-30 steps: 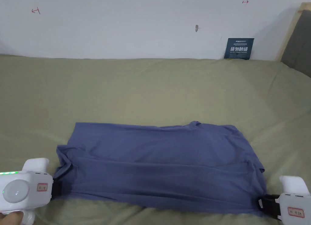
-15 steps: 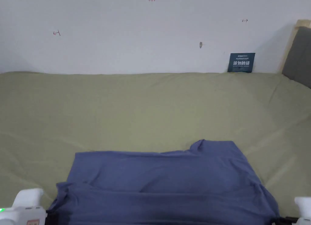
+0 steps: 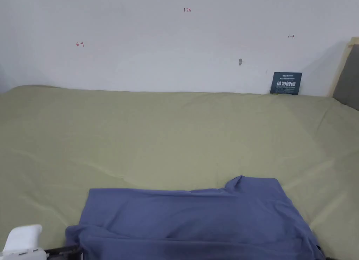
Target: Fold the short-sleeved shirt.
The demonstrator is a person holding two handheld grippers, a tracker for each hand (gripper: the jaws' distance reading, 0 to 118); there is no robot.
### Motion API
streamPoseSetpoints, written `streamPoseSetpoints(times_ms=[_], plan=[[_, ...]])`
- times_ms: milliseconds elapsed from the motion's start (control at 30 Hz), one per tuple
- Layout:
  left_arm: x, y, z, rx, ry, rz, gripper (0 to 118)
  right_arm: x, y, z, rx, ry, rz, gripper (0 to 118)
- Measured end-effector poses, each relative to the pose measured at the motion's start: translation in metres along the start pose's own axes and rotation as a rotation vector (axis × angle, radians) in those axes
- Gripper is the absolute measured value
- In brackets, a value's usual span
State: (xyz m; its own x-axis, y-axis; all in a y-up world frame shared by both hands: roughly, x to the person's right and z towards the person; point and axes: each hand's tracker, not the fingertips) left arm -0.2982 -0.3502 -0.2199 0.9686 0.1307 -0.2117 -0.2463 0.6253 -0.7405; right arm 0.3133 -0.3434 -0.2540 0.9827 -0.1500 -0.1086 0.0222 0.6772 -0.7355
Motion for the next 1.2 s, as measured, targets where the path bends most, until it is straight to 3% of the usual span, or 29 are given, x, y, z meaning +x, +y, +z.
streamPoseSetpoints(times_ms=[100,133,167,200,233,267,467,733,767,800,833,1100,1167,1200], plan=[[0.016,0.019,0.015,0.119,0.028,-0.055,115,-0.007,0.022,0.007,0.098,-0.033,0.026,80],[0.024,0.026,0.020,0.168,0.038,-0.081,105,-0.011,0.027,0.010,0.166,-0.073,0.039,79],[0.031,0.030,0.024,0.212,0.053,-0.097,85,-0.018,0.027,0.009,0.222,-0.092,0.050,76],[0.040,0.034,0.025,0.249,0.069,-0.121,52,-0.022,0.032,0.010,0.258,-0.091,0.054,65],[0.047,0.036,0.023,0.272,0.069,-0.137,0,-0.024,0.036,0.008,0.290,-0.095,0.053,22],[0.051,0.039,0.022,0.309,0.073,-0.132,0,-0.028,0.037,0.007,0.314,-0.094,0.037,3],[0.061,0.074,-0.028,0.241,0.045,-0.111,0,-0.040,0.058,-0.014,0.314,-0.079,0.024,3],[0.033,0.130,-0.153,0.020,0.118,-0.072,1,-0.039,0.082,-0.085,0.219,-0.075,0.039,3],[0.030,0.134,-0.165,-0.010,0.110,-0.076,20,-0.038,0.084,-0.093,0.208,-0.077,0.040,3],[0.026,0.137,-0.177,-0.040,0.103,-0.078,62,-0.037,0.086,-0.103,0.196,-0.082,0.045,3],[0.024,0.141,-0.190,-0.081,0.109,-0.094,115,-0.035,0.088,-0.110,0.180,-0.085,0.051,3],[0.032,0.140,-0.226,-0.207,0.137,-0.177,104,-0.018,0.093,-0.146,0.101,-0.091,0.041,3],[0.033,0.142,-0.220,-0.195,0.109,-0.141,86,-0.014,0.096,-0.152,0.073,-0.098,0.047,3],[0.035,0.144,-0.216,-0.181,0.086,-0.145,66,-0.012,0.097,-0.153,0.065,-0.102,0.051,3]])
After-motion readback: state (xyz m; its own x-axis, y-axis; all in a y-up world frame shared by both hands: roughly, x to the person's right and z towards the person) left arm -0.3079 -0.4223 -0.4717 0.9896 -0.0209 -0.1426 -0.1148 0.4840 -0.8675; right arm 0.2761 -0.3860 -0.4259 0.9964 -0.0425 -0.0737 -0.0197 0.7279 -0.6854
